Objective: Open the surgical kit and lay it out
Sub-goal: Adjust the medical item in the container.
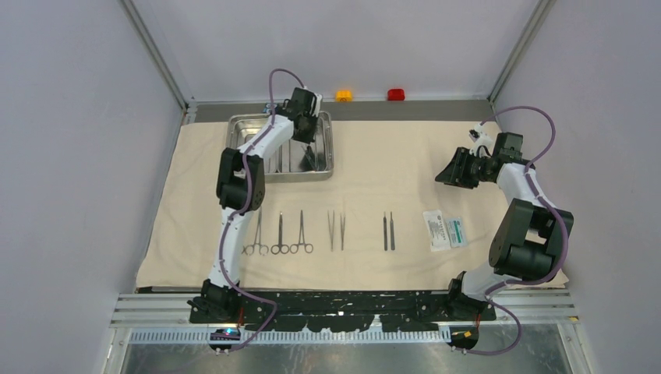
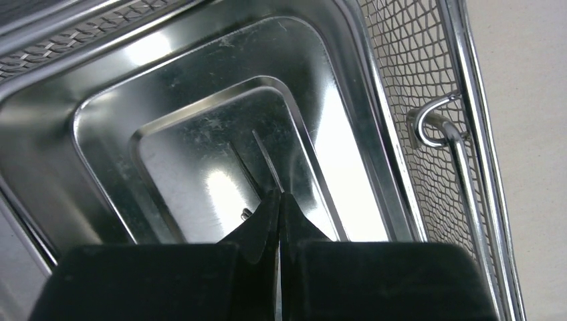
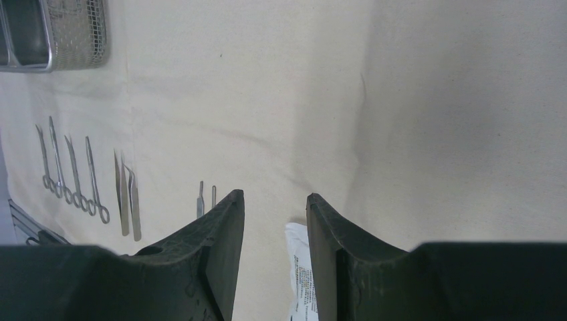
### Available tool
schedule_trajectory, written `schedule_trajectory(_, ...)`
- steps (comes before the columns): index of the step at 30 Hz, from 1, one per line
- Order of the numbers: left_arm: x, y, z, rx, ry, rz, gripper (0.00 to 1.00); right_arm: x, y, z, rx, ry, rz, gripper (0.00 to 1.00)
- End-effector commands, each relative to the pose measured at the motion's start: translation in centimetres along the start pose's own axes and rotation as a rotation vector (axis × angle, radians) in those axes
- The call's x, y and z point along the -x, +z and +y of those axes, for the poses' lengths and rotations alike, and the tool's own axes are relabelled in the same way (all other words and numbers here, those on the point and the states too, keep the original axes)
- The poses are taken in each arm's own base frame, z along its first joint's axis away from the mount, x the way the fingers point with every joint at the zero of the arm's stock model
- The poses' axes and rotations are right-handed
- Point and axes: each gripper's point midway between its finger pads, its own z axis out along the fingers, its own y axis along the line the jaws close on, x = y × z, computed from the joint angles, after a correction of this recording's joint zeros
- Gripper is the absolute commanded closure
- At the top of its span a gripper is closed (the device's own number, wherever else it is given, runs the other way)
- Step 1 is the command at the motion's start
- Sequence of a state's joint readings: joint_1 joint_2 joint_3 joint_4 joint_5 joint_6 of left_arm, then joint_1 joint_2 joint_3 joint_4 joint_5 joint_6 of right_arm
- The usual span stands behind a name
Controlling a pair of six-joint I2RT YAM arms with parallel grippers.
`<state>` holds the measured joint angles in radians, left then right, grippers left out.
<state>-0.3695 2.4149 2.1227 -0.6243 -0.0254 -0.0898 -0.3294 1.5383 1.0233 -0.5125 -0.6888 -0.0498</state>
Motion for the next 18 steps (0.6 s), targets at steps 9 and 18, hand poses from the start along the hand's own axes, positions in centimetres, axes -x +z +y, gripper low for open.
schedule_trajectory(9,4.6,-4.2,1.1,-0.056,-0.041,-0.091,0.85,1.6,-0.4,0.3,0.003,-0.016,-0.028,0.56)
schedule_trajectory(18,3.3,-3.0,1.3,-0.038,-0.096,-0.016,0.66,1.8,-0.6,0.6,0.008,-0.022,-0.036,0.56)
